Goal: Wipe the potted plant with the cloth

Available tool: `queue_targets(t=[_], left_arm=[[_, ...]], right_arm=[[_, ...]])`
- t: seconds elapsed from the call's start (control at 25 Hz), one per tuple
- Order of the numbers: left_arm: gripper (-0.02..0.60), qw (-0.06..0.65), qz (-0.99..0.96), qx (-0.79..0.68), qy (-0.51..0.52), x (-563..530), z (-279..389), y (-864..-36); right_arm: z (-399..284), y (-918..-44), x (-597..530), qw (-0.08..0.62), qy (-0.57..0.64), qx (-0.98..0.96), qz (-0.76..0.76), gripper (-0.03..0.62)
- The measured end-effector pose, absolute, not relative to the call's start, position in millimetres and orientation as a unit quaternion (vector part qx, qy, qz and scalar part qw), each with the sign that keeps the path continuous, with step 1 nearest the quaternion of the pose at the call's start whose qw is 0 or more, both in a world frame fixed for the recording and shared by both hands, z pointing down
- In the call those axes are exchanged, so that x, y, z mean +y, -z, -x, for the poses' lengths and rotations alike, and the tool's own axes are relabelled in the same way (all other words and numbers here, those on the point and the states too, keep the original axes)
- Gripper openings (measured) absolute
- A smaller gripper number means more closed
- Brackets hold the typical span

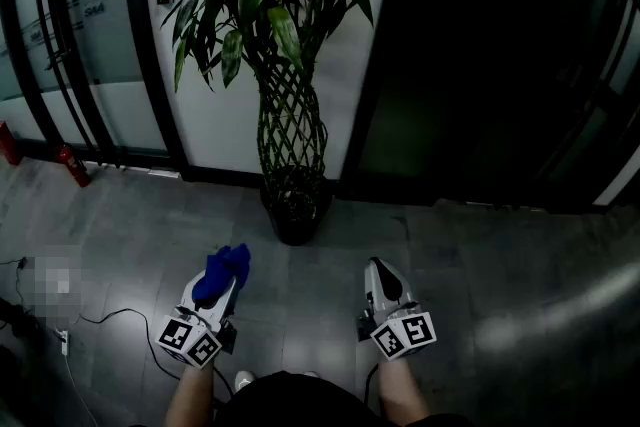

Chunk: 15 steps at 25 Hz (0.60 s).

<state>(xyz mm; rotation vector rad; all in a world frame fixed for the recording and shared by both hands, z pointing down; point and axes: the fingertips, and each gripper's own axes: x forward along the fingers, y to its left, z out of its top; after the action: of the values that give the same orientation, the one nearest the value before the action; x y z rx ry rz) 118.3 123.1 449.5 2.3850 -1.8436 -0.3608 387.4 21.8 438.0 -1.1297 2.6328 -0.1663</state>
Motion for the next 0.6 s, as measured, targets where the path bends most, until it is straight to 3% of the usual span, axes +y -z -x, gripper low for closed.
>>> queue_targets(t=[0.28,0.6], left_arm=[[0.153,0.049,-0.770,-0.627,0.112,116.6,-165.9,-446.6],[0.153,0.044,-0.771,-0.627,0.103,103.1,-171.7,-450.7]], right_arm=[[-434.0,-446.0,10.1,0.126,0.065,0.916,0.375,0.003],[-412.8,-453.3,-11.6,0.127,0.081,0.926,0.345,0.003]])
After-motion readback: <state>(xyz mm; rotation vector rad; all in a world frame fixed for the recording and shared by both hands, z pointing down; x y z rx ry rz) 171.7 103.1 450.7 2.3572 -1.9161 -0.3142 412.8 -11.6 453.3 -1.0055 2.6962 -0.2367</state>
